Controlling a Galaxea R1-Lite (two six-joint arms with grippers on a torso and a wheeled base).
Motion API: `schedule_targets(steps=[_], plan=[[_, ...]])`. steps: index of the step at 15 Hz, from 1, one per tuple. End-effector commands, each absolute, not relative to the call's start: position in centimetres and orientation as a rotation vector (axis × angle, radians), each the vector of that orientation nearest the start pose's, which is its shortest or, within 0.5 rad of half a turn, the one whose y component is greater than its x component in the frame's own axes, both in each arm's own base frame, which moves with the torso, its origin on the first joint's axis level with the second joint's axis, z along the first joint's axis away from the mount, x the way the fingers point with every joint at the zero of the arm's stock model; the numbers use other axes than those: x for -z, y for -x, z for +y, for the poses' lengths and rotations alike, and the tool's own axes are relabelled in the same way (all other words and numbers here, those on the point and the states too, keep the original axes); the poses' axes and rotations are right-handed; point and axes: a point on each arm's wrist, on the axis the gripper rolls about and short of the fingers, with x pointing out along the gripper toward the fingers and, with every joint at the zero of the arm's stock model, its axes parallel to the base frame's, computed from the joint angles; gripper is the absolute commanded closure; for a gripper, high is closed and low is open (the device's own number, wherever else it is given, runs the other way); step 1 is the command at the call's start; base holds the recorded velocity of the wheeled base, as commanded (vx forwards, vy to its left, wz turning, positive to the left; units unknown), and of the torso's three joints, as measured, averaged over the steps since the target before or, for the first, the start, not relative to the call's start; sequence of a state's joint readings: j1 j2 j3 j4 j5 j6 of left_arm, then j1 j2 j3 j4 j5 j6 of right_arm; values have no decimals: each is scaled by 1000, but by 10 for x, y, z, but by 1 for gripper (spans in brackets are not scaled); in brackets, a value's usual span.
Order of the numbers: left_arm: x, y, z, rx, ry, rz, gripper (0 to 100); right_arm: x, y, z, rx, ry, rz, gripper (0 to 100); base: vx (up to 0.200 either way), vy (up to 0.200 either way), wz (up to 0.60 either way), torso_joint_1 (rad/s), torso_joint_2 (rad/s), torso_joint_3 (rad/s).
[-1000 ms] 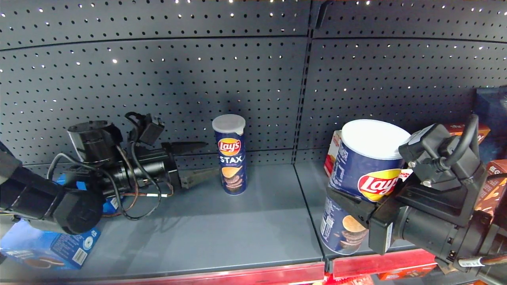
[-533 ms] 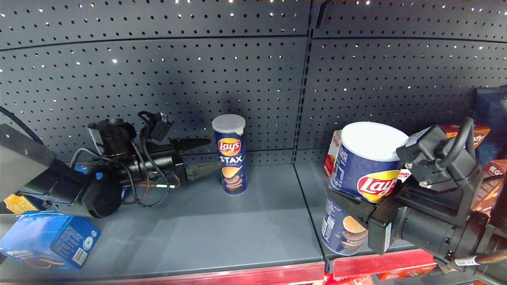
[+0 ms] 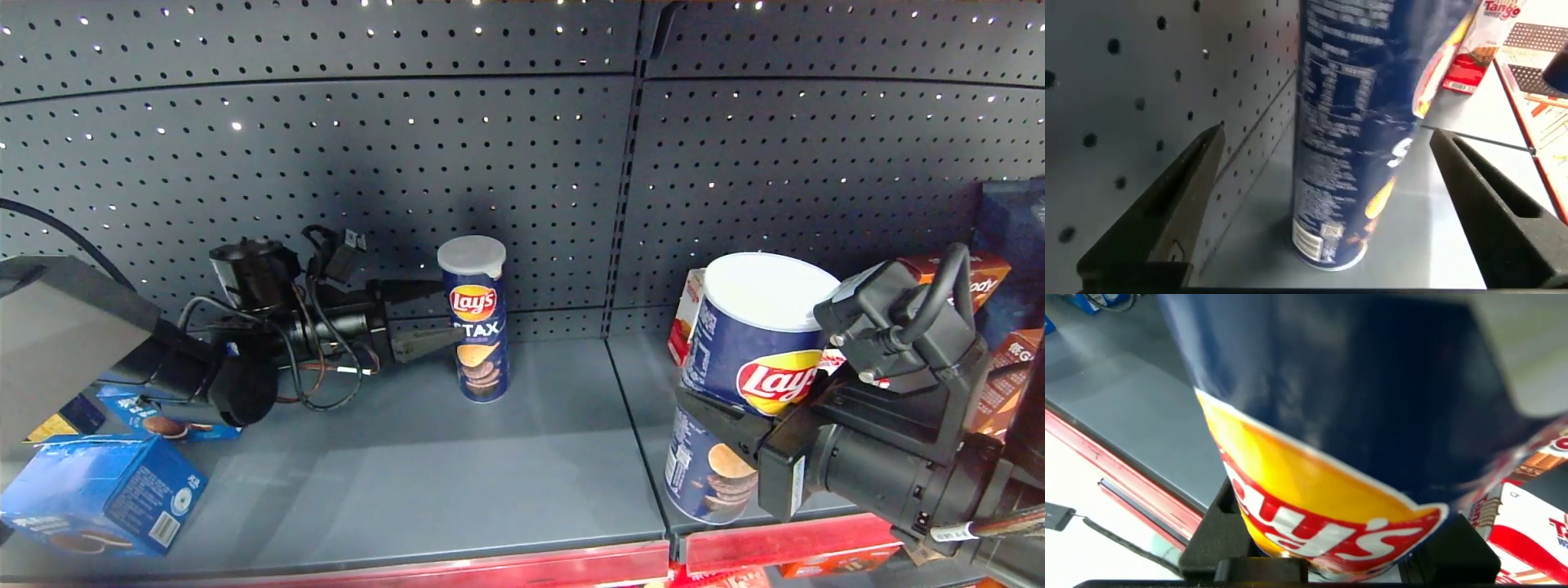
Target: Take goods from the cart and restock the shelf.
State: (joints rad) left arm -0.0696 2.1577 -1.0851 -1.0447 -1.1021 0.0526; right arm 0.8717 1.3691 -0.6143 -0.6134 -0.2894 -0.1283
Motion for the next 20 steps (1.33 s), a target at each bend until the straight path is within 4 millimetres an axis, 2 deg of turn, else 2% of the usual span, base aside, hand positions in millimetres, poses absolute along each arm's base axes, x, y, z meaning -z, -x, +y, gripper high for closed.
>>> schedule_targets(steps=[1,11,20], plan=[[-125,-408,-51,1186,-28,0,0,-215,-147,163,-583,203,83,100,0,0,0,0,0,0],[-102,-423,-74,1246,-12,27,0,-216,-150,161,-584,197,74,100,0,0,0,0,0,0],[-100,-432,-97,1290,11,35,0,-212,-150,159,-578,198,78,100,0,0,0,0,0,0]])
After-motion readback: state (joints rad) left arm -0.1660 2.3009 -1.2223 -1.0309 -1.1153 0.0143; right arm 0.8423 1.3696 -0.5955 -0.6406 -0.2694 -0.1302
